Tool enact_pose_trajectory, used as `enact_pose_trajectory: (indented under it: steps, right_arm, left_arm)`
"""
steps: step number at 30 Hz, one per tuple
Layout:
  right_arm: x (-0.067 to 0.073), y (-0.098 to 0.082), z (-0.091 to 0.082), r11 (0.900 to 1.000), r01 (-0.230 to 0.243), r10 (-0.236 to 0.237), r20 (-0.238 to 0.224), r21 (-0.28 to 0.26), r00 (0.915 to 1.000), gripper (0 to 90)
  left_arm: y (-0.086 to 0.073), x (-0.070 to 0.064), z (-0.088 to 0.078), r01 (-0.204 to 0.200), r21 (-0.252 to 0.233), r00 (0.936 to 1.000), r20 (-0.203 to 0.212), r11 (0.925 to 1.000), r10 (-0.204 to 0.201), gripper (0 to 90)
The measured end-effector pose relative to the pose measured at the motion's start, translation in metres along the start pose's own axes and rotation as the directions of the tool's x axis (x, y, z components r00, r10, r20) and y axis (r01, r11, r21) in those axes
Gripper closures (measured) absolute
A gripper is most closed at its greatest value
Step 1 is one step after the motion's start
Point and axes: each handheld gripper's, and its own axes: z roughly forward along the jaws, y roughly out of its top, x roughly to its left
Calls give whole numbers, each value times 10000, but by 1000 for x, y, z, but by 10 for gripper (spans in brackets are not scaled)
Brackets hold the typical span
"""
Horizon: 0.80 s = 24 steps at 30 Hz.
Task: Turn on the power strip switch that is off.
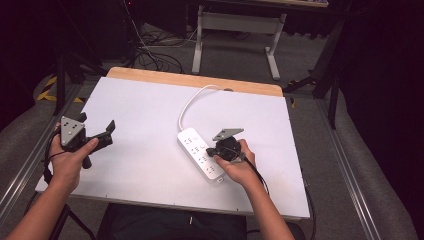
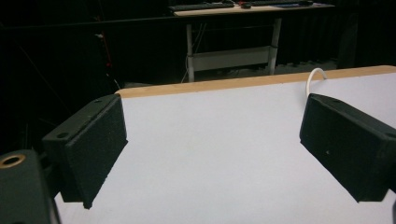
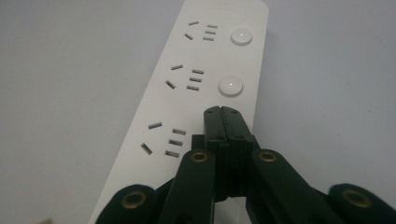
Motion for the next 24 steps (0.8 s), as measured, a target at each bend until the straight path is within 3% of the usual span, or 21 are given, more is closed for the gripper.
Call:
enact_pose_trajectory:
  steps: [24]
  right_arm:
    - [1, 1, 0, 10000, -41, 41, 65, 25, 10000, 900]
  left_arm:
    - [0, -1, 1, -11, 35, 10000, 32, 10000, 10, 80]
